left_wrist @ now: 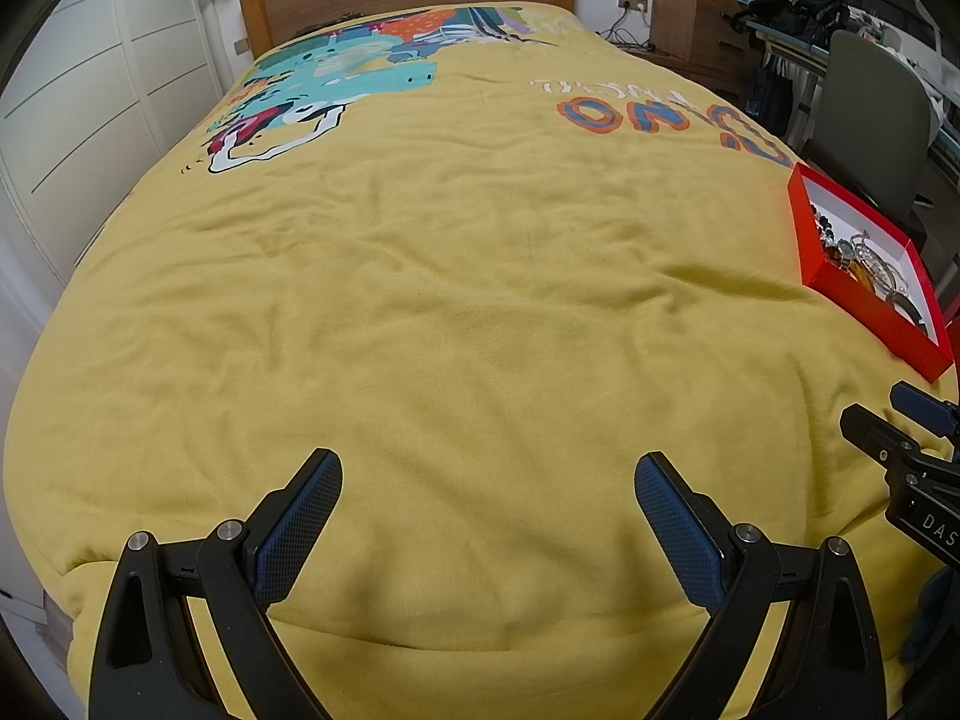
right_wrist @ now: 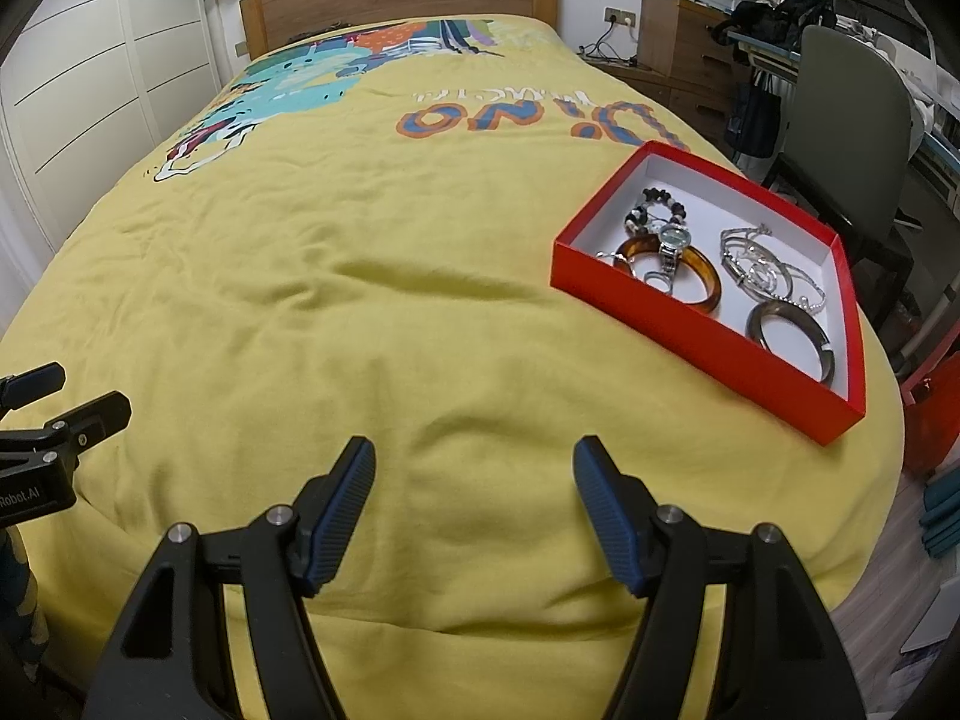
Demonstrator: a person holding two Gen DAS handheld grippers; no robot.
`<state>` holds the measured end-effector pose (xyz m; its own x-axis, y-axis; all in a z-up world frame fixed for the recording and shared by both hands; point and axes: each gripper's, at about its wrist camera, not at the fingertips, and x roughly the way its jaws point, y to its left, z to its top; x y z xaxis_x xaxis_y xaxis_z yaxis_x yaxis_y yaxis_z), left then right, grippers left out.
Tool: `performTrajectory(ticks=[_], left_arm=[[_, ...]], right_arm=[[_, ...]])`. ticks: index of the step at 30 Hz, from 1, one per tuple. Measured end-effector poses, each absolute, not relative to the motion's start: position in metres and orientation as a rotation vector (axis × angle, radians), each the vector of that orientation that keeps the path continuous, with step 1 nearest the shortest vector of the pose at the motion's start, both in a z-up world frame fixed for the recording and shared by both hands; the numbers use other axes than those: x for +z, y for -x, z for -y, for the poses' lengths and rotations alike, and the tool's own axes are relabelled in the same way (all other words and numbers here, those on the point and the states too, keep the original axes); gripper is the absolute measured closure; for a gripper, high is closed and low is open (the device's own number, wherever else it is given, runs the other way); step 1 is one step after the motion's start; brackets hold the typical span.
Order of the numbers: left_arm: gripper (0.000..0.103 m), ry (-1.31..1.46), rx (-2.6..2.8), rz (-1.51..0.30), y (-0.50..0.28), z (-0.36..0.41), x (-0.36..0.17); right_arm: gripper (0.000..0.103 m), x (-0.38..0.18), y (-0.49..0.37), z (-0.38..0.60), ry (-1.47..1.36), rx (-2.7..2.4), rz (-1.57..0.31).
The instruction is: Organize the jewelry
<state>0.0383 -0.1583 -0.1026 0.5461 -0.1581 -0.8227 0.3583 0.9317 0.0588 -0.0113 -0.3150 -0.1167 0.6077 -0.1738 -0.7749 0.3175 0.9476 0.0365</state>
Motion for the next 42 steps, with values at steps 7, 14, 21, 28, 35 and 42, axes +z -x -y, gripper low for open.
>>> performTrajectory(ticks=[7,14,21,28,35,42], left_arm=[[0.006,-0.24,-0.311,-0.947,-0.04,0.1582,-0.1054],[0.006,-0.253,-0.313,-0.944,-0.0399,0.161,-0.1048],[0.006,-0.258,-0.315,-0.941,-0.0395,0.1617,-0.1044],[0.006,-0.258,-0.314,-0.942,-0.0399,0.1613,-0.1046],[0.006,-0.251,-0.305,-0.945,-0.0408,0.1606,-0.1044],[0.006,-0.25,-0.295,-0.949,-0.0424,0.16,-0.1061]], right_arm=[[0.036,-0.1179,0.0116,0.3153,-0.181,-0.285,-0.874],[0.036,-0.1199,0.0124,0.3168,-0.185,-0.284,-0.872],[0.036,-0.1194,0.0125,0.3176,-0.187,-0.283,-0.871],[0.036,-0.1192,0.0127,0.3174,-0.185,-0.282,-0.872],[0.036,-0.1178,0.0108,0.3173,-0.178,-0.278,-0.876],[0.036,-0.1181,0.01,0.3168,-0.178,-0.277,-0.877]])
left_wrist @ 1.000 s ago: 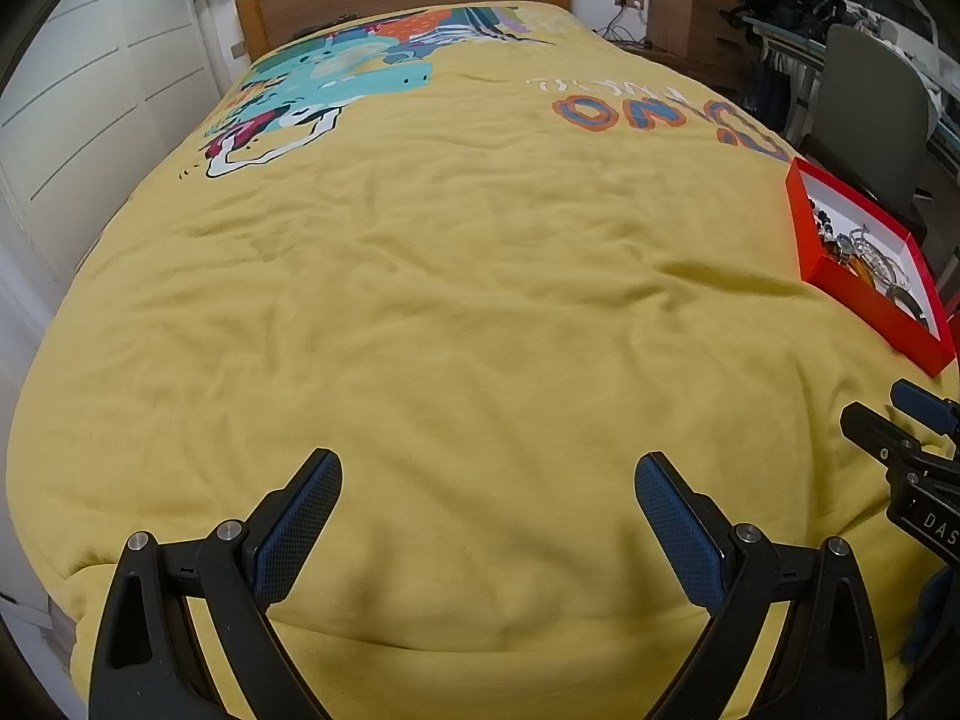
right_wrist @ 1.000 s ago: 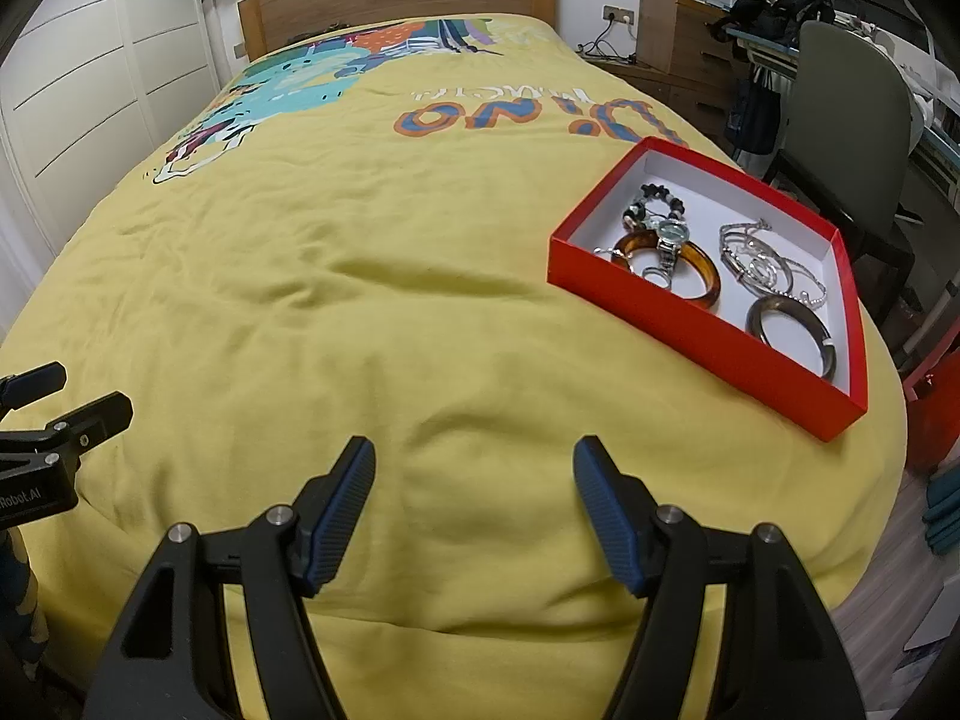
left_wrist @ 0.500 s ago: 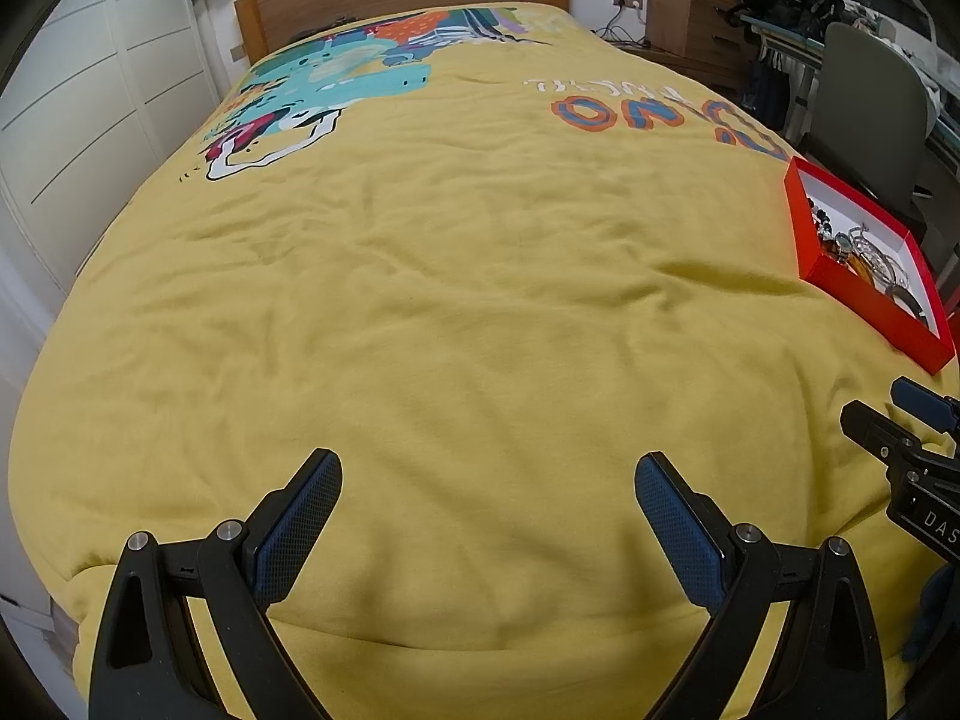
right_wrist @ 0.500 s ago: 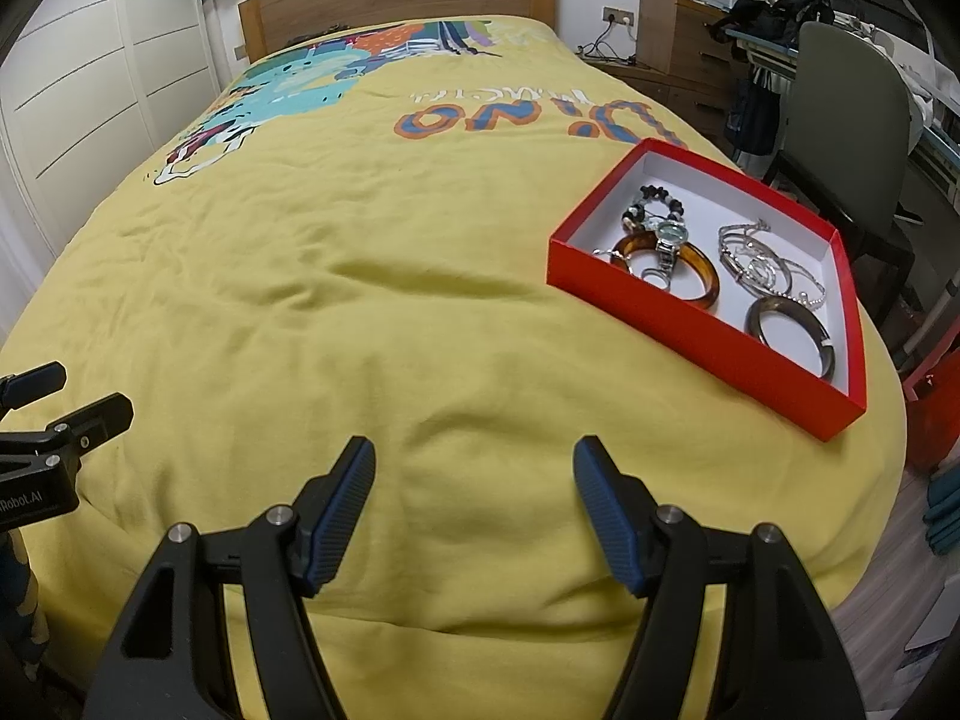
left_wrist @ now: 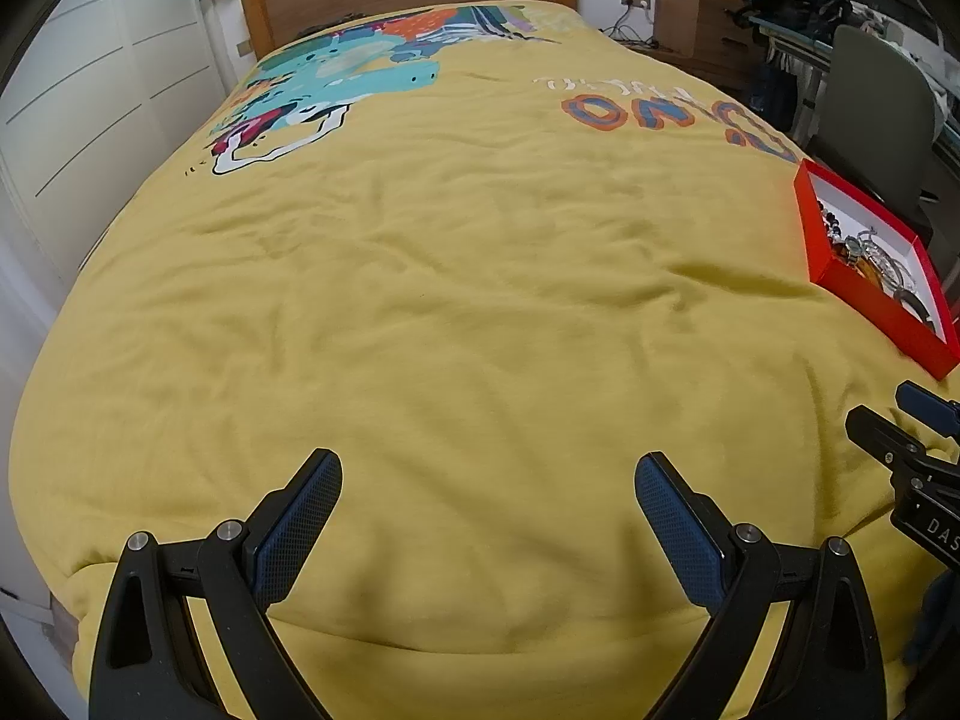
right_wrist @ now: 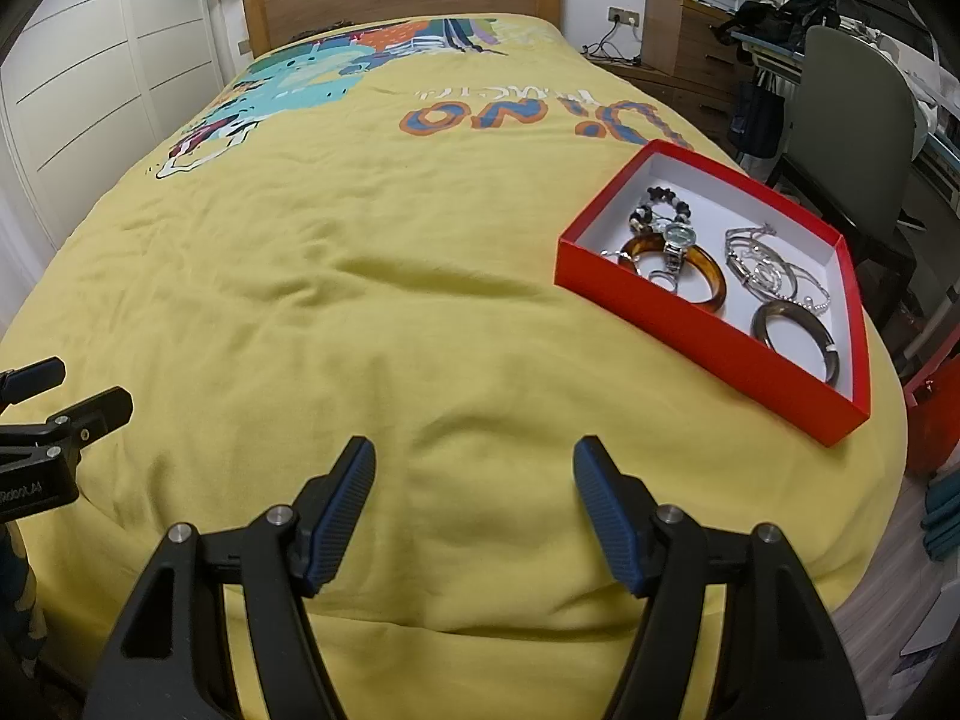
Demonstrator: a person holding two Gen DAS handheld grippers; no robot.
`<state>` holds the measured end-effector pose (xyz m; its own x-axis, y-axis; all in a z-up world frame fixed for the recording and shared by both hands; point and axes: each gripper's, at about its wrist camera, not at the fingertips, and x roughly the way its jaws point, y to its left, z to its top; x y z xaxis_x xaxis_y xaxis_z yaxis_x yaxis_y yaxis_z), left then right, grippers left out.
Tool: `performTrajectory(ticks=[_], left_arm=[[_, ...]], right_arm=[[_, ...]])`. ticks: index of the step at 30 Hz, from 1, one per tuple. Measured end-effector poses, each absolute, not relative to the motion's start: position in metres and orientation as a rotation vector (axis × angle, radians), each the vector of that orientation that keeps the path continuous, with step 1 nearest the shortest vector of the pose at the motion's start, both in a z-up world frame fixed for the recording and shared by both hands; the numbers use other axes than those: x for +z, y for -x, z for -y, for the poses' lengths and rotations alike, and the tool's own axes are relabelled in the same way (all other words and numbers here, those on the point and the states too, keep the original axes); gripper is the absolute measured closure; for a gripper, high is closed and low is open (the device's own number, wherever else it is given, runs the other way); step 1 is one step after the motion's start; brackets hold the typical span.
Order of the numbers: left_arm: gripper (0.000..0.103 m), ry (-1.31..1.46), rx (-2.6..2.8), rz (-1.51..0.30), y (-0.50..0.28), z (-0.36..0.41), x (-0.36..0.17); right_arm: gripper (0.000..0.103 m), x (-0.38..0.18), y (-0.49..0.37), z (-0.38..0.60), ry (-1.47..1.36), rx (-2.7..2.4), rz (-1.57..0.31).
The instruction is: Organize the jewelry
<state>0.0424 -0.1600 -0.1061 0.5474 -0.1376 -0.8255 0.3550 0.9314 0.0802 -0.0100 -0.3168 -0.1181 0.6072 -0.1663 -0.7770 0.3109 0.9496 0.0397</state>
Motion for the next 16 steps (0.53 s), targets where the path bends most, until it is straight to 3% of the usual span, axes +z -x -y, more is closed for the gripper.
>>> performTrajectory(ticks=[16], left_arm=[[0.006,-0.256,-0.287,-0.956,-0.044,0.1602,-0.1085]], right_arm=[[0.036,-0.1184,0.0097,0.3163,-0.177,-0.276,-0.878]])
